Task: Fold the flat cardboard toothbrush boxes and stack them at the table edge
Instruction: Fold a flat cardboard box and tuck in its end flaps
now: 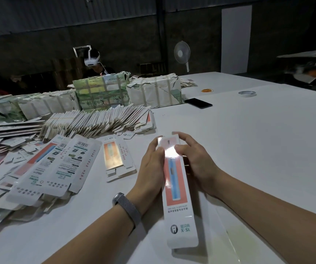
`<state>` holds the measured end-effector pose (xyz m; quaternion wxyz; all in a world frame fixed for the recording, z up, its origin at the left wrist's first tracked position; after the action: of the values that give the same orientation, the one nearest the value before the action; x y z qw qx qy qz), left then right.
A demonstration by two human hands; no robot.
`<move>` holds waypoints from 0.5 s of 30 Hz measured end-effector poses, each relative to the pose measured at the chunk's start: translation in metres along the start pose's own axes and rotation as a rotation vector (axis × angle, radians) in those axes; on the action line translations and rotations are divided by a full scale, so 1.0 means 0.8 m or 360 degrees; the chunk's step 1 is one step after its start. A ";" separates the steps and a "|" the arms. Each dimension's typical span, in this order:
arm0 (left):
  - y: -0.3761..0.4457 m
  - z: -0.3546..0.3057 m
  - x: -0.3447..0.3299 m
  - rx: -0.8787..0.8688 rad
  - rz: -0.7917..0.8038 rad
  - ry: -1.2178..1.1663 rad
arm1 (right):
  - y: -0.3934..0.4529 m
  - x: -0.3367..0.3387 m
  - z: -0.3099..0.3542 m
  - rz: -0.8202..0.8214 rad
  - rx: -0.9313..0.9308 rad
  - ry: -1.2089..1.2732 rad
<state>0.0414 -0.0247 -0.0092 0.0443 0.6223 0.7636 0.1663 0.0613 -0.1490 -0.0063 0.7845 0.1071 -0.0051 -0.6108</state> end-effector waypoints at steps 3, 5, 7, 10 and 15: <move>0.000 -0.002 0.000 -0.0014 0.0025 0.0020 | 0.004 0.000 -0.003 -0.0001 -0.0028 0.0005; 0.000 -0.002 0.000 -0.0016 0.0046 0.0028 | 0.005 0.002 -0.006 0.0006 -0.0038 0.0004; -0.001 -0.002 0.000 -0.0011 0.0060 0.0024 | 0.005 0.003 -0.008 0.0008 -0.0042 0.0001; -0.002 -0.002 -0.001 -0.0036 0.0081 -0.0004 | 0.004 0.003 -0.007 -0.0019 -0.0030 -0.0031; -0.003 -0.002 -0.005 -0.0040 0.0150 -0.0070 | 0.002 0.007 0.001 -0.0129 -0.0008 -0.0059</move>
<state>0.0396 -0.0293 -0.0093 0.0609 0.6605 0.7302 0.1641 0.0637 -0.1539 -0.0058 0.7592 0.0938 -0.0138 -0.6439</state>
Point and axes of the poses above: each hand's wrist, its own y-axis towards the middle knuckle, its own x-axis out of the back of the hand, z = x × y, the point moved 3 cm from there along y, towards the middle knuckle, and after that the axes turned 5 degrees about -z, right-handed, at the moved point
